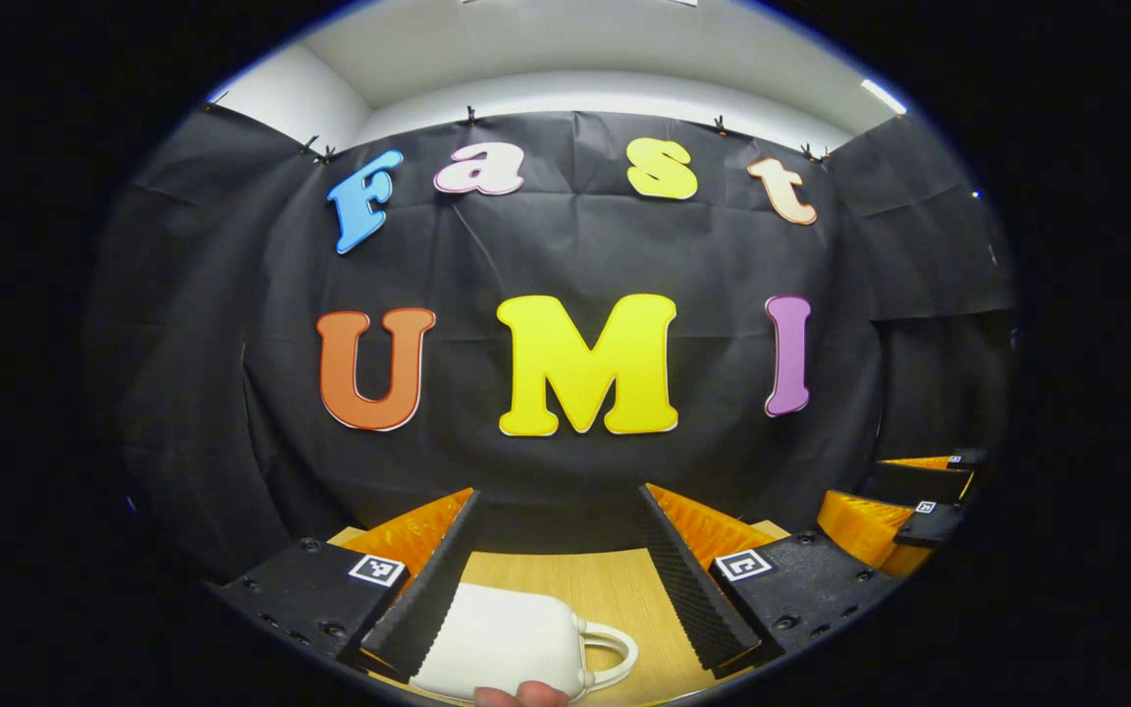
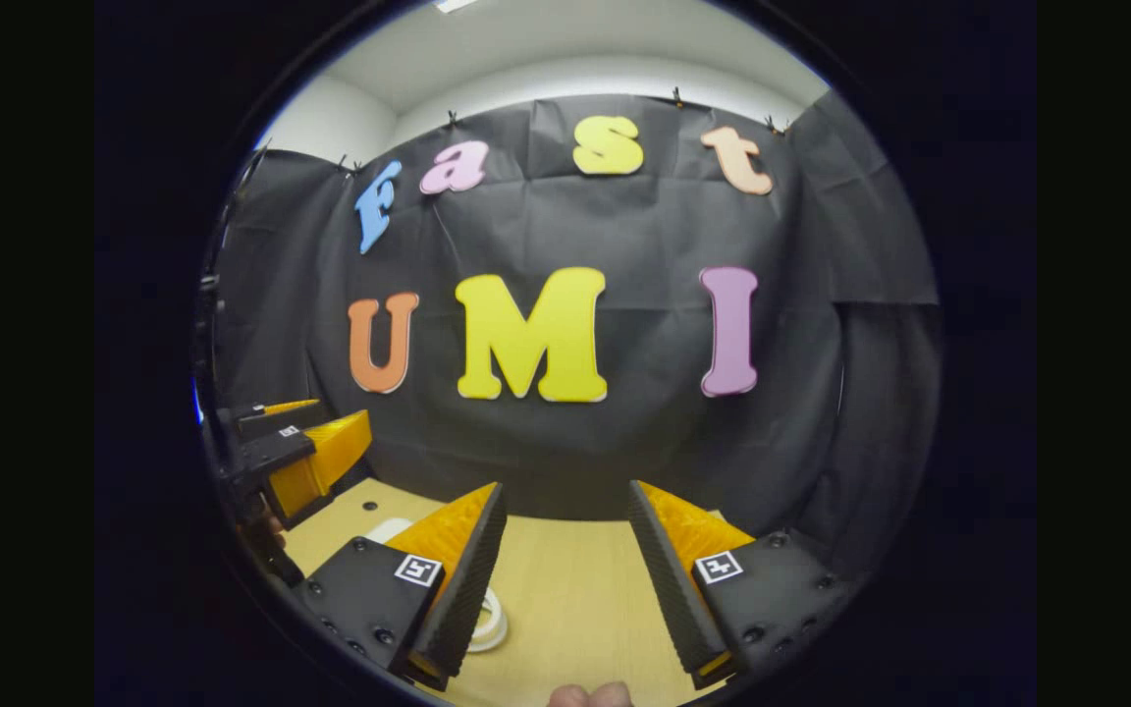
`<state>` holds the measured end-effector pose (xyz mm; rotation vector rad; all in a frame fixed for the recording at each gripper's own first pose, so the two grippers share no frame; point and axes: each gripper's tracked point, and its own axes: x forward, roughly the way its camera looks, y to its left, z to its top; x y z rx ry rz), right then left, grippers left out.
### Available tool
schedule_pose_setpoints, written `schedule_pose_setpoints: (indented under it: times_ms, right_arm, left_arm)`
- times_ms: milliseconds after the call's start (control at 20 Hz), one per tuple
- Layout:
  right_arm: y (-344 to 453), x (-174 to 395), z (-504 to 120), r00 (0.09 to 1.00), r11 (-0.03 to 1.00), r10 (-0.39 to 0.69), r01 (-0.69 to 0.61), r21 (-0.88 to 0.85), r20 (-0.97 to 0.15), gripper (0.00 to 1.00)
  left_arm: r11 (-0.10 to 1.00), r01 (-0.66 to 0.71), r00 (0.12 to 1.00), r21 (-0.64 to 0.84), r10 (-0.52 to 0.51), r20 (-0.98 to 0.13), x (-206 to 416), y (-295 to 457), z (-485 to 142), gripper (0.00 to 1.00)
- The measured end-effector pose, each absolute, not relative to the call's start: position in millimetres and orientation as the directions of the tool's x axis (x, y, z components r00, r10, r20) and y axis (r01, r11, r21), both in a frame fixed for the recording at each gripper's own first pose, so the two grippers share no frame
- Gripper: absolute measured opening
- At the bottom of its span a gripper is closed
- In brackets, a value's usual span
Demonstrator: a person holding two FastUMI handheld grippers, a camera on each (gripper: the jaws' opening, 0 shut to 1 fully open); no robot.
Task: First open the suitcase, pack the skin care products into it, and then close the suitcase.
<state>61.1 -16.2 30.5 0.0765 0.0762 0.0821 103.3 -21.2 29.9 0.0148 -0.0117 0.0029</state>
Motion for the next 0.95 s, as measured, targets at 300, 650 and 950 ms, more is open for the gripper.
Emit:
schedule_pose_setpoints:
  times_ms: [300, 650, 950]
  right_arm:
    - [11, 47, 44, 1.000, 0.998, 0.029, -0.029, 0.056, -0.009, 0.76]
    - [29, 36, 48, 0.999, 0.998, 0.030, -0.031, 0.057, 0.010, 0.75]
    - [44, 41, 47, 0.998, 0.996, 0.061, -0.061, 0.063, 0.000, 0.77]
  left_arm:
    - [1.000, -0.004, 1.000, -0.022, 0.004, 0.029, 71, -5, 37, 0.98]
    - [0.998, -0.049, 0.999, -0.034, 0.049, -0.015, 58, 22, 22, 0.98]
    - [0.996, -0.078, 0.997, -0.031, 0.078, -0.012, 55, 35, 22, 0.98]
